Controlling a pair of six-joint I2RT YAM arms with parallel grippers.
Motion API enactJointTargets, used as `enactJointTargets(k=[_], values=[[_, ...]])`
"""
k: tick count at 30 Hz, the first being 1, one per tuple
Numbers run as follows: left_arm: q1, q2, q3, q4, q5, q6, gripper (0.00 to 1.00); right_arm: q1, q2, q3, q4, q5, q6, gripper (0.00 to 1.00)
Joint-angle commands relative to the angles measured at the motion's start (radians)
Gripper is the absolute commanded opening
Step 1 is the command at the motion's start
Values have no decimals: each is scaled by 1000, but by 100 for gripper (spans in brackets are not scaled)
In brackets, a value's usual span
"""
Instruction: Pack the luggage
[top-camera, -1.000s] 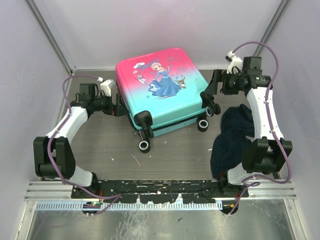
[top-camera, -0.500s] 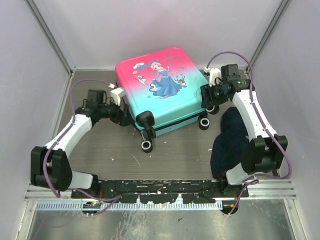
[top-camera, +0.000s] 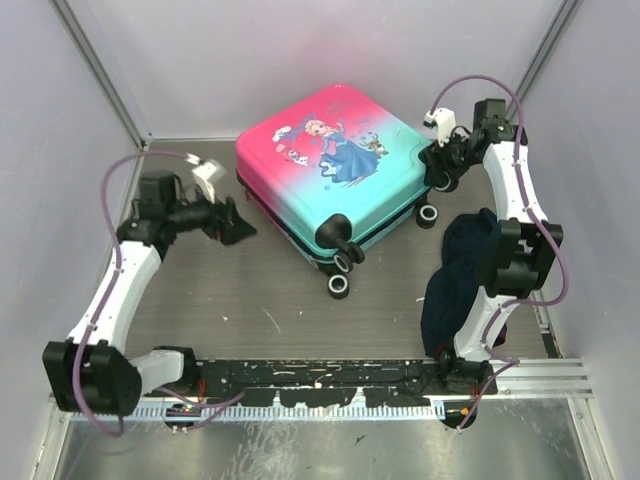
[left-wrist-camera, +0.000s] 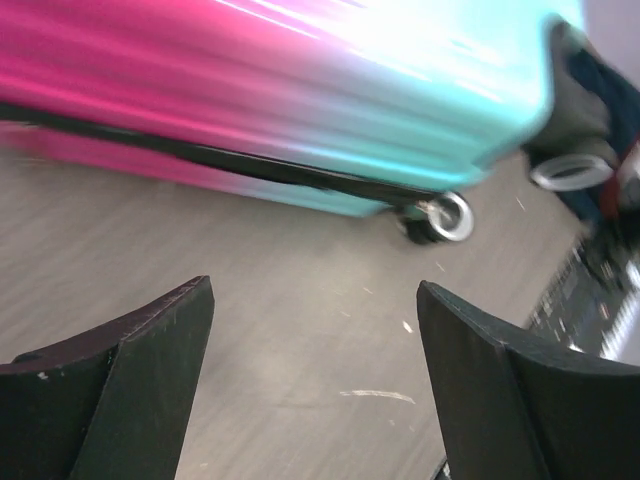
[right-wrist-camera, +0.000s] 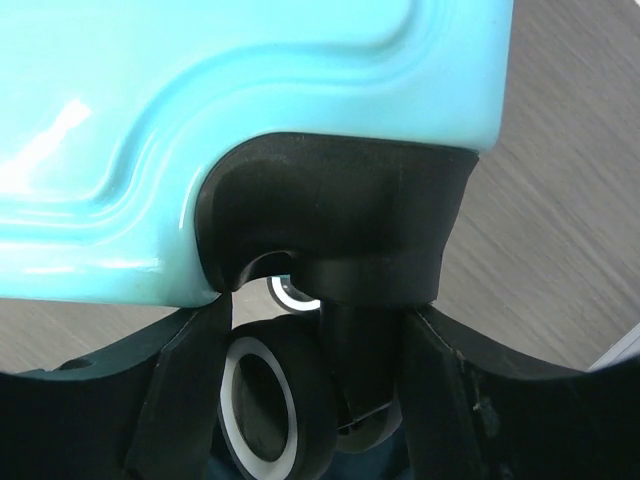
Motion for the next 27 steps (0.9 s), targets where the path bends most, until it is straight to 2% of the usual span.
enactJointTargets(k=[1, 4, 9, 12, 17, 21, 24, 27], values=[[175, 98, 123, 141, -49, -182, 85, -48, 47, 130, 90, -26, -55, 39], [227, 225, 210, 209, -125, -263, 87, -53, 8, 110, 132, -78, 95, 59], [247, 422, 367, 308, -265, -350, 86, -90, -139, -30, 241, -92, 417, 70], [257, 558, 467, 354, -316, -395, 85, -143, -263, -154, 304, -89, 534, 73], [267, 813, 671, 420, -288, -518, 83, -243, -453, -345, 323, -80, 645, 70], [256, 987, 839, 439, -226, -596, 82, -254, -564, -504, 255, -30, 701, 57], [226, 1066, 925, 415, -147, -566, 82, -255, -620, -609, 230, -31, 749, 49], [169, 1091, 934, 385, -86, -500, 80, -254, -661, -696, 254, -44, 818, 43]])
